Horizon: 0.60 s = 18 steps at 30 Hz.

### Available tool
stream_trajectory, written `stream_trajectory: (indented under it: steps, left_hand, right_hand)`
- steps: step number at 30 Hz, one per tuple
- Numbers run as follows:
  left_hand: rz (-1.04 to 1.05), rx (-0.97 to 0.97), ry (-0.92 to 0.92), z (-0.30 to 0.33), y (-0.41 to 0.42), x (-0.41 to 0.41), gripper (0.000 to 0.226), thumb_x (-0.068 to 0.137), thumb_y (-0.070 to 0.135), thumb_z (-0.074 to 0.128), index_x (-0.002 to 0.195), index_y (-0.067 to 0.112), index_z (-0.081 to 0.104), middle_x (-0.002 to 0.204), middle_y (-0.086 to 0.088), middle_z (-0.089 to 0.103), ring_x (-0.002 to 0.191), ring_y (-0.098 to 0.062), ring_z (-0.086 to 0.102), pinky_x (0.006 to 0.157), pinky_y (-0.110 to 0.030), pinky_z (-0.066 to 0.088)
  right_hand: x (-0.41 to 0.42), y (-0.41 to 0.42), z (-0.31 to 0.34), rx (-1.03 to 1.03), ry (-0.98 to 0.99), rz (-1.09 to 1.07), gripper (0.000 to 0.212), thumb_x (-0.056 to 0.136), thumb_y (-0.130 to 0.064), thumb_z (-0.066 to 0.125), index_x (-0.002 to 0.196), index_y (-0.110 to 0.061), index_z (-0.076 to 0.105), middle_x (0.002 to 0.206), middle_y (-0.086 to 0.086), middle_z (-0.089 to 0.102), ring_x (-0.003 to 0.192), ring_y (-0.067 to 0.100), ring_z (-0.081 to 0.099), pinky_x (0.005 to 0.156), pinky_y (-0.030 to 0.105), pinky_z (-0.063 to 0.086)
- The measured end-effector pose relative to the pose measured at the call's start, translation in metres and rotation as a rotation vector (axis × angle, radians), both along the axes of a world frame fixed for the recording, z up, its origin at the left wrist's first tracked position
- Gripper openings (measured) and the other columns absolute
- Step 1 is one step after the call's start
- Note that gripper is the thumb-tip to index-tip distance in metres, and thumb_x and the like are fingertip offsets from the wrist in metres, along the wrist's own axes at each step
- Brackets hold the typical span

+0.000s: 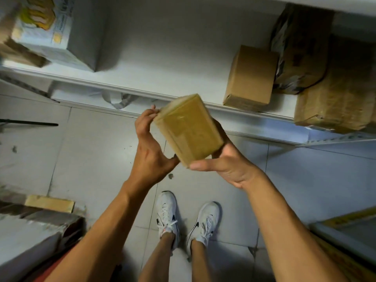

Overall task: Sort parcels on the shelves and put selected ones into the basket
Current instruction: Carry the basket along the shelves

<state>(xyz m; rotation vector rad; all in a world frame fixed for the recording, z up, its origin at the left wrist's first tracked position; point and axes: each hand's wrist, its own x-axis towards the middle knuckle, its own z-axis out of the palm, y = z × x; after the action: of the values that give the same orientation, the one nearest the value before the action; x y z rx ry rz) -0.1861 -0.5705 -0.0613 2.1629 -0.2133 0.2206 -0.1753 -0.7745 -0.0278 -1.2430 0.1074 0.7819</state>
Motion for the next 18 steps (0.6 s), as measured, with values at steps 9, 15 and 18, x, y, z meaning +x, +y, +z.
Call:
stream_trajectory:
  steps: [9,15,18]
  left_hand:
    - [-0.08,-0.482,0.63,0.006,0.034,-0.023,0.075,0.067,0.038,0.089,0.124,-0.003,0.061,0.119,-0.014,0.071,0.111,-0.03,0.068,0.096,-0.048,0.056]
    - [0.11,-0.856,0.833,0.065,0.049,-0.002,0.045,0.092,0.058,0.048,0.106,0.026,0.076,0.101,0.001,0.077,0.09,-0.015,0.075,0.072,-0.032,0.061]
    - [0.056,-0.307,0.847,0.087,0.029,0.018,0.073,0.08,0.08,0.054,0.098,0.01,0.065,0.079,0.005,0.074,0.065,-0.007,0.07,0.051,-0.022,0.052]
  right_hand:
    - [-0.043,0.034,0.038,-0.529,-0.574,0.233,0.113,0.072,-0.039,0.089,0.152,-0.058,0.011,0.16,-0.028,-0.001,0.146,0.011,0.012,0.12,0.034,0.023]
    - [-0.038,0.046,0.049,-0.776,-0.588,0.23,0.107,0.061,-0.07,0.083,0.149,-0.048,0.028,0.148,-0.022,0.032,0.139,0.008,0.028,0.116,0.037,0.029]
    - [-0.034,0.064,0.044,-0.381,-0.134,-0.097,0.088,0.047,-0.056,0.092,0.125,-0.036,0.057,0.117,-0.016,0.07,0.11,0.004,0.066,0.094,0.036,0.056]
